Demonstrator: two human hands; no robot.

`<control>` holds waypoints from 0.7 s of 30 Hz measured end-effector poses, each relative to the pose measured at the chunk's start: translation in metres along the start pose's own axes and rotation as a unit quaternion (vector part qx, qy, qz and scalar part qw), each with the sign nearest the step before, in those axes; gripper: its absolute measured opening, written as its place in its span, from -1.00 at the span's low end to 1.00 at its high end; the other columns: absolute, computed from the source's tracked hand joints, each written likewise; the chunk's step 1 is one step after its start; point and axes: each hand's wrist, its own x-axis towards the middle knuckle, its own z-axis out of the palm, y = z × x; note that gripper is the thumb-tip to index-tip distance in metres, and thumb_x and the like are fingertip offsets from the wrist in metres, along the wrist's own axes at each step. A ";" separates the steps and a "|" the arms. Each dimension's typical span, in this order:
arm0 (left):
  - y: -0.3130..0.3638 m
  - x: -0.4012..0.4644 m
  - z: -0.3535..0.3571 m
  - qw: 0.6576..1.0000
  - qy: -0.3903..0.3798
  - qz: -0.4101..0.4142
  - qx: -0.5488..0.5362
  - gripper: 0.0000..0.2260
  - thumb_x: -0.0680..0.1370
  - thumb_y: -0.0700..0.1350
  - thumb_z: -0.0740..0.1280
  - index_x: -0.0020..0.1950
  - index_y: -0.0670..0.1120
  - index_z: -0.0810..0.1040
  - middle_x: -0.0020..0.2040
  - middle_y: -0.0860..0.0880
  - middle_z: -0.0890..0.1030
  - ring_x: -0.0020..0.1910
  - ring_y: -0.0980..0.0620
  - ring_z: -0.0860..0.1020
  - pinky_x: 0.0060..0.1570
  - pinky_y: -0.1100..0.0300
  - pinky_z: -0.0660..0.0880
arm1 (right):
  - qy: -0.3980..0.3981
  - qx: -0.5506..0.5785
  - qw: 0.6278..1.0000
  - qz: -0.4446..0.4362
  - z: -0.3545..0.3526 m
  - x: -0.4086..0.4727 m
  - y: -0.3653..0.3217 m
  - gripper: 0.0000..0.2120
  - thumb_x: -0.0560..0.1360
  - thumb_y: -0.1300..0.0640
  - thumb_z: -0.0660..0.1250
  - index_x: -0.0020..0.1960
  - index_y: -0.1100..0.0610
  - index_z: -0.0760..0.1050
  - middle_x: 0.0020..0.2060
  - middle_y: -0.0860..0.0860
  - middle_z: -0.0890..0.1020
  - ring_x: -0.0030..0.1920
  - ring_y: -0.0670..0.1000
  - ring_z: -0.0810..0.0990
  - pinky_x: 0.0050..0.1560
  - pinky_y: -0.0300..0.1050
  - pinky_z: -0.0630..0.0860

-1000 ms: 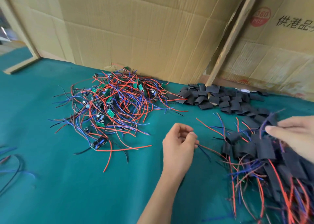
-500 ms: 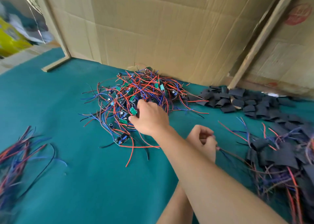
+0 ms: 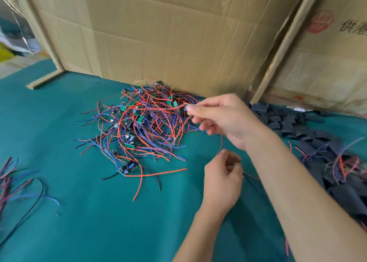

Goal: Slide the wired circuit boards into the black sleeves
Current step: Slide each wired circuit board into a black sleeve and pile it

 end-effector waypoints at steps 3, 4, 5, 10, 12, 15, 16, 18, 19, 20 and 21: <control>0.004 -0.002 0.001 0.999 0.001 0.020 -0.028 -0.76 0.52 -0.34 0.26 -0.13 0.00 0.56 -0.24 0.05 0.63 -0.26 0.01 0.63 -0.12 0.08 0.62 | 0.031 0.079 0.996 0.031 -0.023 -0.017 -0.005 -0.80 0.51 0.05 0.49 -0.12 0.20 0.68 -0.41 0.01 0.63 -0.52 -0.12 0.47 -0.54 -0.32 0.33; 0.005 -0.002 0.001 0.999 0.007 0.014 -0.052 -0.75 0.52 -0.37 0.22 -0.13 -0.05 0.56 -0.24 0.01 0.62 -0.29 0.02 0.61 -0.15 0.09 0.62 | 0.048 0.114 0.991 0.042 -0.028 -0.022 -0.004 -0.79 0.51 0.04 0.48 -0.12 0.21 0.68 -0.42 0.02 0.61 -0.53 -0.12 0.44 -0.57 -0.32 0.30; 0.007 -0.003 0.000 0.996 0.015 -0.004 -0.086 -0.75 0.53 -0.41 0.19 -0.12 -0.12 0.57 -0.25 -0.03 0.61 -0.31 0.03 0.60 -0.20 0.13 0.61 | 0.067 0.151 0.985 0.053 -0.032 -0.027 -0.002 -0.77 0.51 0.03 0.47 -0.13 0.22 0.68 -0.44 0.02 0.59 -0.54 -0.12 0.41 -0.59 -0.32 0.26; 0.014 -0.002 -0.006 0.963 0.014 -0.071 -0.260 -0.74 0.65 -0.31 0.11 0.11 -0.26 0.61 -0.15 -0.21 0.70 -0.20 -0.05 0.65 -0.20 0.17 0.61 | 0.109 0.316 0.935 0.118 -0.049 -0.057 0.025 -0.69 0.54 -0.02 0.40 -0.14 0.24 0.64 -0.49 -0.01 0.51 -0.63 -0.14 0.26 -0.69 -0.31 0.15; 0.017 -0.003 -0.007 0.961 -0.003 -0.053 -0.272 -0.69 0.71 -0.17 0.10 0.10 -0.21 0.63 -0.11 -0.21 0.71 -0.18 -0.07 0.65 -0.14 0.09 0.62 | 0.090 0.256 0.952 0.139 -0.050 -0.069 0.040 -0.66 0.55 -0.04 0.39 -0.20 0.21 0.68 -0.48 0.05 0.53 -0.62 -0.10 0.32 -0.67 -0.30 0.20; 0.017 -0.004 -0.006 0.961 0.008 -0.058 -0.271 -0.66 0.69 -0.14 0.18 -0.14 -0.07 0.70 -0.19 -0.06 0.71 -0.25 0.04 0.61 -0.16 0.08 0.57 | 0.051 0.069 0.984 0.155 -0.049 -0.080 0.058 -0.65 0.61 -0.04 0.34 -0.15 0.21 0.65 -0.40 0.15 0.63 -0.54 0.02 0.50 -0.59 -0.24 0.35; 0.017 -0.004 -0.006 0.960 0.025 -0.067 -0.270 -0.67 0.68 -0.16 0.20 -0.15 -0.07 0.70 -0.22 -0.02 0.70 -0.27 0.08 0.59 -0.15 0.09 0.54 | 0.039 0.005 0.987 0.154 -0.050 -0.081 0.060 -0.63 0.64 -0.05 0.30 -0.13 0.21 0.64 -0.36 0.16 0.66 -0.50 0.05 0.56 -0.54 -0.23 0.41; 0.017 -0.003 -0.006 0.963 0.040 -0.065 -0.259 -0.69 0.68 -0.16 0.21 -0.11 -0.11 0.70 -0.26 0.00 0.65 -0.29 0.09 0.53 -0.16 0.10 0.48 | -0.003 -0.106 0.982 0.157 -0.055 -0.080 0.061 -0.59 0.67 -0.07 0.24 -0.10 0.22 0.65 -0.31 0.16 0.71 -0.40 0.08 0.65 -0.42 -0.22 0.49; 0.018 -0.003 -0.006 0.965 0.040 -0.059 -0.252 -0.69 0.68 -0.16 0.20 -0.10 -0.13 0.70 -0.28 -0.01 0.63 -0.30 0.08 0.51 -0.20 0.12 0.46 | -0.036 -0.148 0.974 0.168 -0.057 -0.078 0.060 -0.57 0.68 -0.08 0.21 -0.08 0.23 0.65 -0.29 0.15 0.73 -0.36 0.07 0.68 -0.36 -0.22 0.51; 0.018 -0.003 -0.006 0.967 0.040 -0.055 -0.243 -0.69 0.69 -0.16 0.19 -0.11 -0.14 0.69 -0.28 -0.02 0.61 -0.31 0.07 0.49 -0.24 0.15 0.44 | -0.075 -0.188 0.962 0.181 -0.060 -0.075 0.058 -0.55 0.69 -0.09 0.18 -0.06 0.24 0.65 -0.27 0.14 0.74 -0.33 0.05 0.70 -0.32 -0.22 0.53; 0.017 -0.003 -0.006 0.971 0.040 -0.051 -0.231 -0.69 0.69 -0.16 0.18 -0.11 -0.16 0.67 -0.28 -0.02 0.60 -0.30 0.06 0.48 -0.25 0.15 0.43 | -0.113 -0.231 0.947 0.193 -0.064 -0.070 0.055 -0.53 0.69 -0.09 0.16 -0.03 0.24 0.65 -0.24 0.12 0.75 -0.30 0.03 0.71 -0.28 -0.21 0.54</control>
